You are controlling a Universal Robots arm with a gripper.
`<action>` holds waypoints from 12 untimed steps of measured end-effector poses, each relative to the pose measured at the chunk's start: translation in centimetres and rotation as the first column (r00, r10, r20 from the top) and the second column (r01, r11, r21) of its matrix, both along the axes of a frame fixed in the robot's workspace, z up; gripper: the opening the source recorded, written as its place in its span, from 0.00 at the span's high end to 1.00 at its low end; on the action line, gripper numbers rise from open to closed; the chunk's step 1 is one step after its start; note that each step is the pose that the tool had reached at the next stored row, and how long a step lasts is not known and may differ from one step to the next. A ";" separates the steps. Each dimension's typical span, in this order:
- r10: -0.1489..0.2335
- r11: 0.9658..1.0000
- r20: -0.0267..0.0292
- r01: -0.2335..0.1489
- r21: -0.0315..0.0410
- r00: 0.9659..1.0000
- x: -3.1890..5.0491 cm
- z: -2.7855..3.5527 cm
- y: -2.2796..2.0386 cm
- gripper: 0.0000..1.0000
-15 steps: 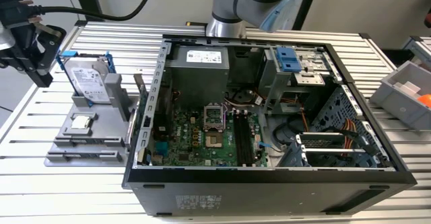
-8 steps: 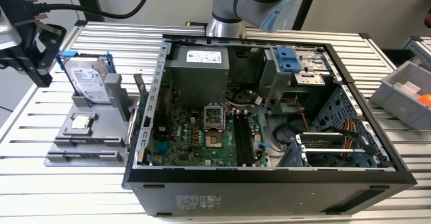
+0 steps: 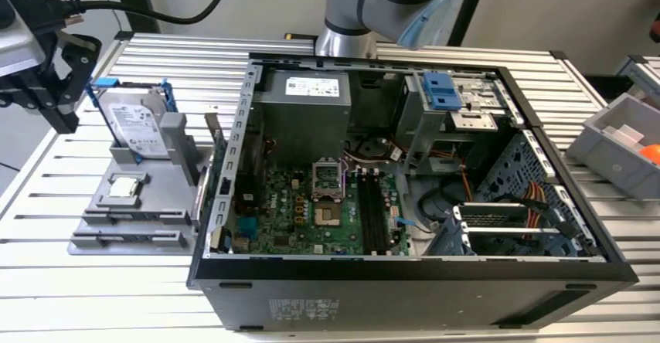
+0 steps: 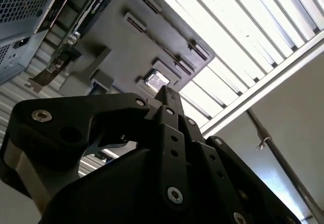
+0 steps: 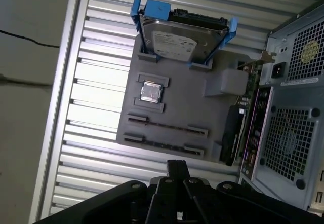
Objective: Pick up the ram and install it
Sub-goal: 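Pick up the ram and move it above insertion slot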
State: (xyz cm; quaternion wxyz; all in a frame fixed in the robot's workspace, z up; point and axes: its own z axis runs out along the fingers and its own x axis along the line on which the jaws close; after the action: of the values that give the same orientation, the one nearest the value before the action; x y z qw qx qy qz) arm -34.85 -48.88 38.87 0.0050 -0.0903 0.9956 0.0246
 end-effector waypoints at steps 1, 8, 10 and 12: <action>0.008 1.000 0.000 -0.008 0.000 1.000 0.00 0.00 0.00 1.00; 0.063 0.998 0.000 -0.063 -0.001 0.998 0.00 0.01 0.00 1.00; 0.080 0.997 0.000 -0.080 -0.001 0.997 0.01 0.02 0.01 1.00; 0.097 0.995 0.000 -0.097 -0.001 0.995 0.00 0.03 0.02 1.00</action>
State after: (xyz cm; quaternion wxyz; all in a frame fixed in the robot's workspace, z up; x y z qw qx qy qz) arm -34.85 -48.86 38.90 0.0038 -0.1385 0.9901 0.0243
